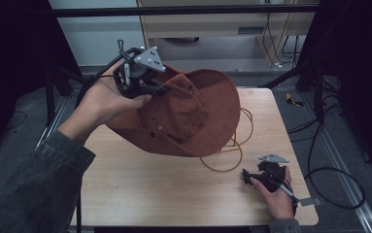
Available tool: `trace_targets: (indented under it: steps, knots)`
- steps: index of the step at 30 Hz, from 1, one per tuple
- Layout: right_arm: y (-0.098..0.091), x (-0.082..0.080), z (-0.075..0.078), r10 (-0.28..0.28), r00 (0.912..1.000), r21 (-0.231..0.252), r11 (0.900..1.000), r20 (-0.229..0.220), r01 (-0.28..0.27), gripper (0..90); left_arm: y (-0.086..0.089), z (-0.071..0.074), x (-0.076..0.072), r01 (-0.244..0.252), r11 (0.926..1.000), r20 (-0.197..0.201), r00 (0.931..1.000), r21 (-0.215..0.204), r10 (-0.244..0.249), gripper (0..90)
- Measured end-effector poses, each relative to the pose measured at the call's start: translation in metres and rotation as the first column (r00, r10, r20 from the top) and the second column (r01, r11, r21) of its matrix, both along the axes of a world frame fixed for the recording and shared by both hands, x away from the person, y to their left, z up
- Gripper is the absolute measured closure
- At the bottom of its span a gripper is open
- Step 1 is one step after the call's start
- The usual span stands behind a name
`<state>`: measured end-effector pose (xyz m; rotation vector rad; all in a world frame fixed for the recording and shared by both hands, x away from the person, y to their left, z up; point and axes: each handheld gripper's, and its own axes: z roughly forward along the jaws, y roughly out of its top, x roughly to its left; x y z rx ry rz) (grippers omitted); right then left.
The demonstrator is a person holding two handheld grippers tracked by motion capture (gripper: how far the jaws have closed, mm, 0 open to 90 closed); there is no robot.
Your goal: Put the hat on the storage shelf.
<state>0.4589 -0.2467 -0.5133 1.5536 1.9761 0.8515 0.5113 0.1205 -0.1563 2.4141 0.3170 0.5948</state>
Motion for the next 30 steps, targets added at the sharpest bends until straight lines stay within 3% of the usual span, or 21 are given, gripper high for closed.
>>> trace_targets:
  steps: [8,16,24,30]
  knots:
    - [0.0,0.0,0.0,-0.002,1.0,0.001,1.0,-0.001,0.002,0.4,-0.026,0.003,0.009,0.02,0.9997,0.0,0.9998,-0.012,-0.02,88.7]
    - [0.0,0.0,0.0,0.0,1.0,0.0,1.0,0.0,0.0,0.4,-0.052,0.001,0.018,0.035,0.999,-0.002,0.9994,0.027,-0.034,88.7]
    - [0.0,0.0,0.0,0.0,1.0,0.0,1.0,0.0,0.0,0.4,-0.073,0.0,0.029,0.027,0.9996,-0.005,0.9996,-0.005,-0.027,88.7]
    - [0.0,0.0,0.0,0.0,1.0,0.002,1.0,-0.001,0.0,0.4,-0.093,-0.003,0.032,0.043,0.999,0.002,0.9991,0.011,-0.043,88.7]
